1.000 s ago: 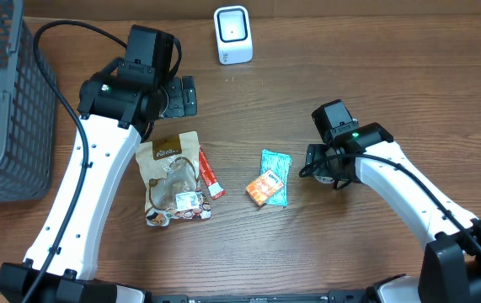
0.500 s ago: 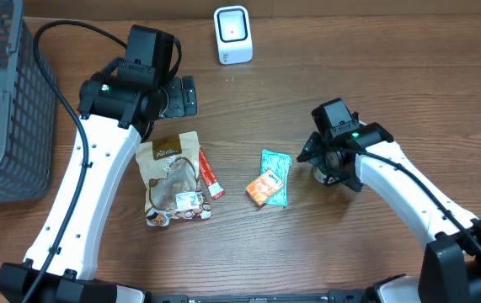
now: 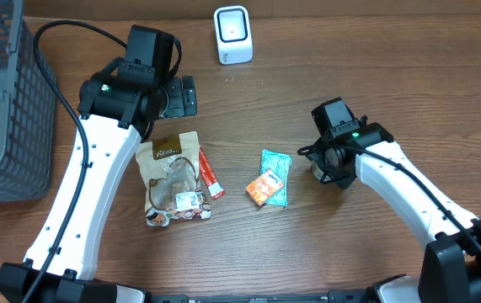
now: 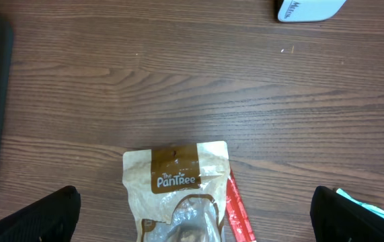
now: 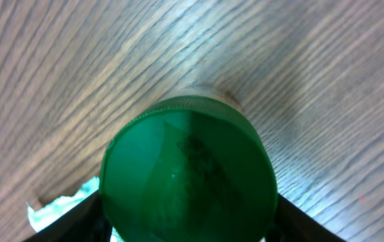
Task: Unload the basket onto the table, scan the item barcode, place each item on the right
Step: 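Lower the right gripper around the green-lidded jar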
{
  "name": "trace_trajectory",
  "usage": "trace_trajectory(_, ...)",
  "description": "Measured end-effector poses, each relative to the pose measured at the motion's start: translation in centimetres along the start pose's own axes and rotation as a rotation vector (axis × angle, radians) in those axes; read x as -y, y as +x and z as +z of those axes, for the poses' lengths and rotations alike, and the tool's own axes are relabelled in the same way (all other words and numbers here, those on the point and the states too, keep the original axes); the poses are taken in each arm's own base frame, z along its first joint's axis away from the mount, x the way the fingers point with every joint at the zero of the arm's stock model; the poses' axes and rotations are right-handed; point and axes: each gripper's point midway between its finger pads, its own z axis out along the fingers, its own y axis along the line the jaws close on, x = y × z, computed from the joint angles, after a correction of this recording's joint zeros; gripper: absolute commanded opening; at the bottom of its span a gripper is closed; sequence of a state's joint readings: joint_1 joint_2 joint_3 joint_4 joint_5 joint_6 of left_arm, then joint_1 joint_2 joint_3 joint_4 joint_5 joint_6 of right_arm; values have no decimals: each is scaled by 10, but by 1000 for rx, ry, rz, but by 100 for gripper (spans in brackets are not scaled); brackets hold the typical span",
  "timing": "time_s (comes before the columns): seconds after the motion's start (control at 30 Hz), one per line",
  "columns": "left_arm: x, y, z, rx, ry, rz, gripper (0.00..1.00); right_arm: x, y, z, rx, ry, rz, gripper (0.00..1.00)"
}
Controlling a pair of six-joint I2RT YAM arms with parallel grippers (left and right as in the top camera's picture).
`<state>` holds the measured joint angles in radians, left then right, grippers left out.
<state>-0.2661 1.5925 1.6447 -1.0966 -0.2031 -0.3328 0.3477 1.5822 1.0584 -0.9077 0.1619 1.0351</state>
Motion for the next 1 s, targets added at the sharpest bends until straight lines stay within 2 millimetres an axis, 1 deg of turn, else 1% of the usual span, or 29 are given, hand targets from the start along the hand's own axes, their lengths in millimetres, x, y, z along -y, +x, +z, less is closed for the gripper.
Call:
trace_trajectory(0.07,0,0,0,0,0,0,100,0,-1,0,3,1,-8,49)
trace_trajectory(0.2,0,0,0,0,0,0,100,-1,-1,0,5,-5,-92,49)
trace_trajectory(0.47,0,0,0,0,0,0,100,-4,-2,0,9,-13,-400,52)
trace_trajectory(0.53,0,0,0,0,0,0,100,-4,1,-1,-4,-21,-519,51)
trace_trajectory(0.67,0,0,0,0,0,0,100,-2,7,-3,-40,-27,-673,52)
trace_trajectory(0.8,0,0,0,0,0,0,100,0,11,-5,-56,-31,-745,50)
trace_trajectory(1.0,0,0,0,0,0,0,100,1,17,-7,-95,-44,-784,50)
